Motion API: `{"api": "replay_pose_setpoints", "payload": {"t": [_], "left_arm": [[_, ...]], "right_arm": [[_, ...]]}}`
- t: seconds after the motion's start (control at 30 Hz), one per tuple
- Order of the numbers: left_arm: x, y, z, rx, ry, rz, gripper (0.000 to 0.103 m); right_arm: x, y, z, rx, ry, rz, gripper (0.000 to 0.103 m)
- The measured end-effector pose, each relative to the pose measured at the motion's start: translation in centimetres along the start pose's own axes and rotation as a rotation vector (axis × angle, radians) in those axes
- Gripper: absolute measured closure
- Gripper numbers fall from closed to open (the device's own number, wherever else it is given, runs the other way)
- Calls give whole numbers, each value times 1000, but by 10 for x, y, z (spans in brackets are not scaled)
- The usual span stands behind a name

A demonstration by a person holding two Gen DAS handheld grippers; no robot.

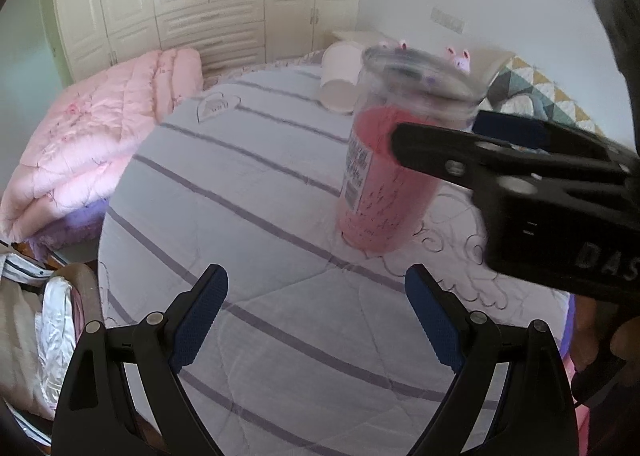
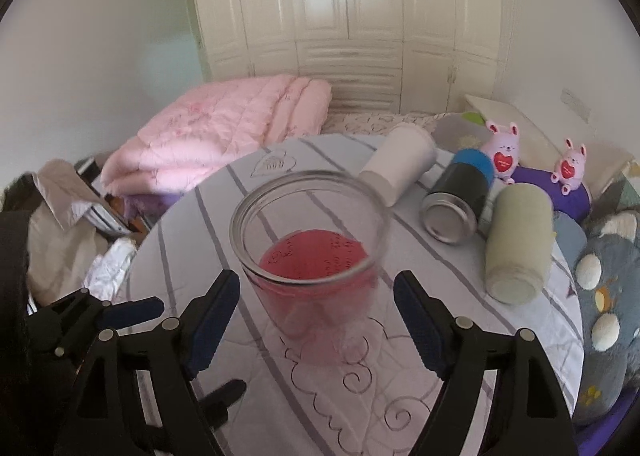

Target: Flip cup upright

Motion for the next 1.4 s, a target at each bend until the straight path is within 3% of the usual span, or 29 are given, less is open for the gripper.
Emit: {"api": "replay_pose_setpoints", "payload": {"t": [0.27,0.4,0.6,1.0,1.4], "left_arm": [[-17,14,-29,-109,34,-20,10],[-25,14,-35,-132,42,-31,9],[-37,9,-42,-164,43,-40,9],[-54,0,-54,-235,80,-18,8],[-72,-4,-49,-232,77,12,8]], "right_arm": [[-40,-13,-64,-122,-188,82,22],[-60,-23,-83,-124,-280,123,21],[-67,-46,-92,-83,-300,125,21],[-66,-68,-110,-148,-314,94,21],[-81,-85,-111,-137,-313,133,21]]}}
Point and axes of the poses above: each gripper's, at about its wrist camera, not at the fingertips, and z roughly the way its jaws point, x to its left, y to its top, the point moved 6 cm from there along z, roughly the way its jaws point, and after that the axes turned 10 degrees about -y, right-handed, at the moved point
